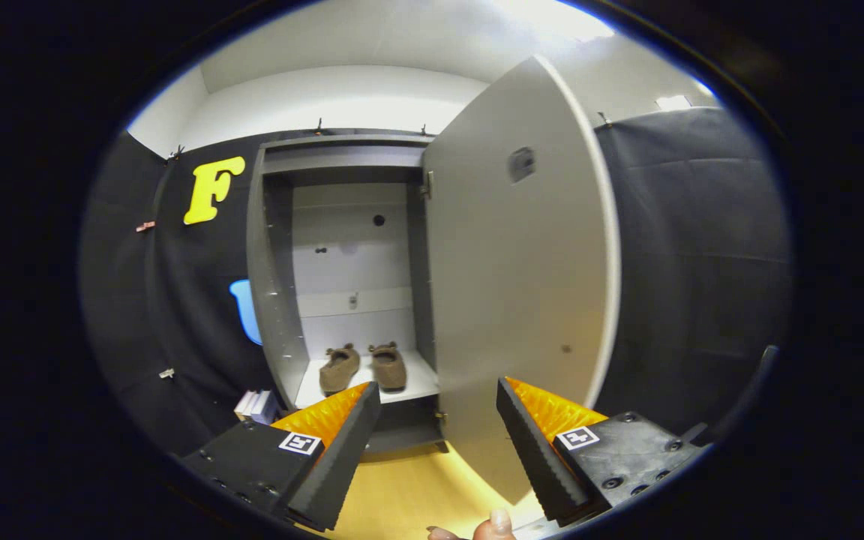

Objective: Open the shoe cabinet door, grab the shoes and put them into the shoe cabinet, then close the shoe cabinet door.

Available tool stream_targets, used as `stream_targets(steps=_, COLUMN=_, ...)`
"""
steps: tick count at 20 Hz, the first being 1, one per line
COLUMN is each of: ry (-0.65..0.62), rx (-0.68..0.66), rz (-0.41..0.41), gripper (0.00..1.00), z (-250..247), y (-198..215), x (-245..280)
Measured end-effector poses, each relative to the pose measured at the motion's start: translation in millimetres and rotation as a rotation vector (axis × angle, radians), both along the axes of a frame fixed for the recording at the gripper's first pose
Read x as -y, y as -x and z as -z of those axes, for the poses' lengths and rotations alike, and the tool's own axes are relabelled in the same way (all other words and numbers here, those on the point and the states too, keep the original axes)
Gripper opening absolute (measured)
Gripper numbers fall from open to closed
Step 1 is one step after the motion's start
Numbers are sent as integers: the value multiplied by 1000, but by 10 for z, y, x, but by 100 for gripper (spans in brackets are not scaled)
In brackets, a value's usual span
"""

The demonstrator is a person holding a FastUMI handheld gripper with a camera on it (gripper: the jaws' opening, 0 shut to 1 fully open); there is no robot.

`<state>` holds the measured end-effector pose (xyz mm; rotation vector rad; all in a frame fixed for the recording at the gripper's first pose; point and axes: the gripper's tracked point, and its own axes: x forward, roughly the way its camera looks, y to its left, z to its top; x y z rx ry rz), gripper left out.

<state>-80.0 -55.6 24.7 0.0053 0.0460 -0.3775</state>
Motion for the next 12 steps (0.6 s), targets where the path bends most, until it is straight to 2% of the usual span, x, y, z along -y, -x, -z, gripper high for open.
stream_targets(steps=4, ry=-20, rx=39, rz=51, gripper=98, z=-101, y=282, x=636)
stream_targets(steps=7, ry=11, rx=46, rz=85, gripper=98, z=-126, y=408, x=1102)
stream_targets(steps=12, ry=12, rx=31, rz=42, gripper=98, z=-75, y=292, x=1509)
